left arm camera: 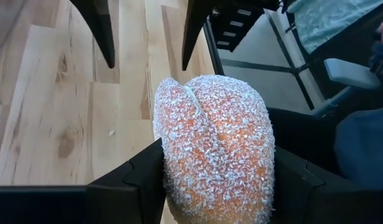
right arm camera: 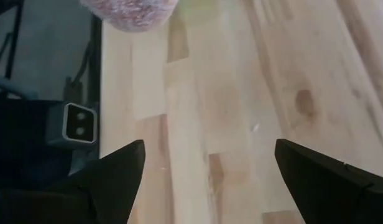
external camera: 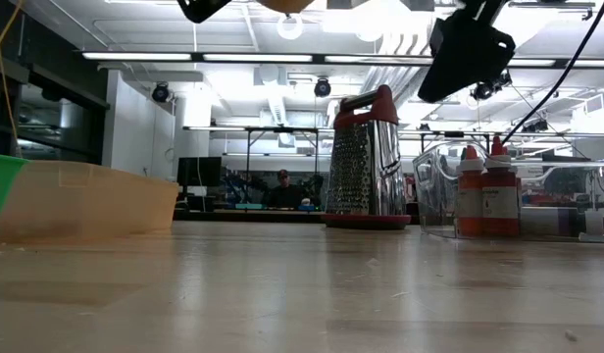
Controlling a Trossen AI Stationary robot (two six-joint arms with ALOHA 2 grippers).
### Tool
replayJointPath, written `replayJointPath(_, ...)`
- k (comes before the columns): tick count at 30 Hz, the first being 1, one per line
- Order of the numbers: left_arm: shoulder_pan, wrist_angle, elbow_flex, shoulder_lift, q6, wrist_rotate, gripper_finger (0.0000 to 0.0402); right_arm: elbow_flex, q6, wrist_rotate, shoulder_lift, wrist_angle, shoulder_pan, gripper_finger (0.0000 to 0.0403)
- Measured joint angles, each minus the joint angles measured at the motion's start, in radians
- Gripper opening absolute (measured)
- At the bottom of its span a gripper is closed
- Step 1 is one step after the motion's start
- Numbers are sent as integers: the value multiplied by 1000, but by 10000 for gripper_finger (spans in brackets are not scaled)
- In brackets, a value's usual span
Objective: Pick & Place Food Item
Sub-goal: Put the brown donut into the green basket
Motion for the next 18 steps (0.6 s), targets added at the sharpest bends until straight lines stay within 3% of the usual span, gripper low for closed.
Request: replayJointPath(18,-10,-95,0,0,-12,-1,199,0,-4,-19,0,186,0,348)
